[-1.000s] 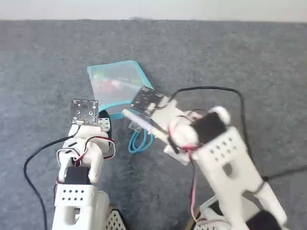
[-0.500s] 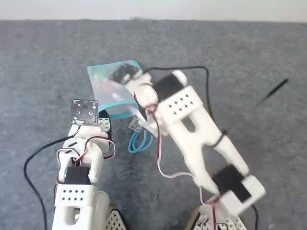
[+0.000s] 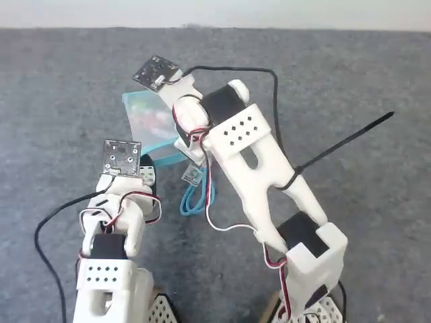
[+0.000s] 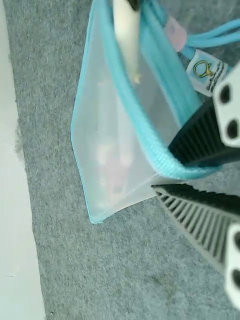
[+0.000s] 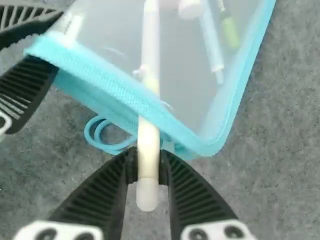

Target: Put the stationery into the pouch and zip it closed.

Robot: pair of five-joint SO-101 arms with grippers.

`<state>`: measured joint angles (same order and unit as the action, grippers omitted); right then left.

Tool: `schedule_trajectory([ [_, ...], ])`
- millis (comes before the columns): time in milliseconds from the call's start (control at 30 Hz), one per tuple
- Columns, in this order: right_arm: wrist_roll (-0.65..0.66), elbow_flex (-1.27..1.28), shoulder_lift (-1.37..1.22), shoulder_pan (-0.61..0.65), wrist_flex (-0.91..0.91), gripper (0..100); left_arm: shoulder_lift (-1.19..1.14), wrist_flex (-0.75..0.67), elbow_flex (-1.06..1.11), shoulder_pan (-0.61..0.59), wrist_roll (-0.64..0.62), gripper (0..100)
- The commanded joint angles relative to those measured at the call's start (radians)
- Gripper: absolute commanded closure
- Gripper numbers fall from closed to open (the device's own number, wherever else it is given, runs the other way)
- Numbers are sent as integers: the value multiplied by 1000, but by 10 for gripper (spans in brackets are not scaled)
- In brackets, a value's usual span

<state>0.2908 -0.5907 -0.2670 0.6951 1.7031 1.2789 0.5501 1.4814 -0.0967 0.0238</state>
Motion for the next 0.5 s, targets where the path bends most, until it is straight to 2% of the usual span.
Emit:
schedule_trajectory([
  [0,-15,-61,96,10,2,921,-12,-31,-13,-2,9,988],
  [200,-8,-58,232,10,18,779,-12,-31,-13,-2,11,988],
  [467,-15,-37,510,-15,54,771,-12,-31,-13,-2,11,988],
])
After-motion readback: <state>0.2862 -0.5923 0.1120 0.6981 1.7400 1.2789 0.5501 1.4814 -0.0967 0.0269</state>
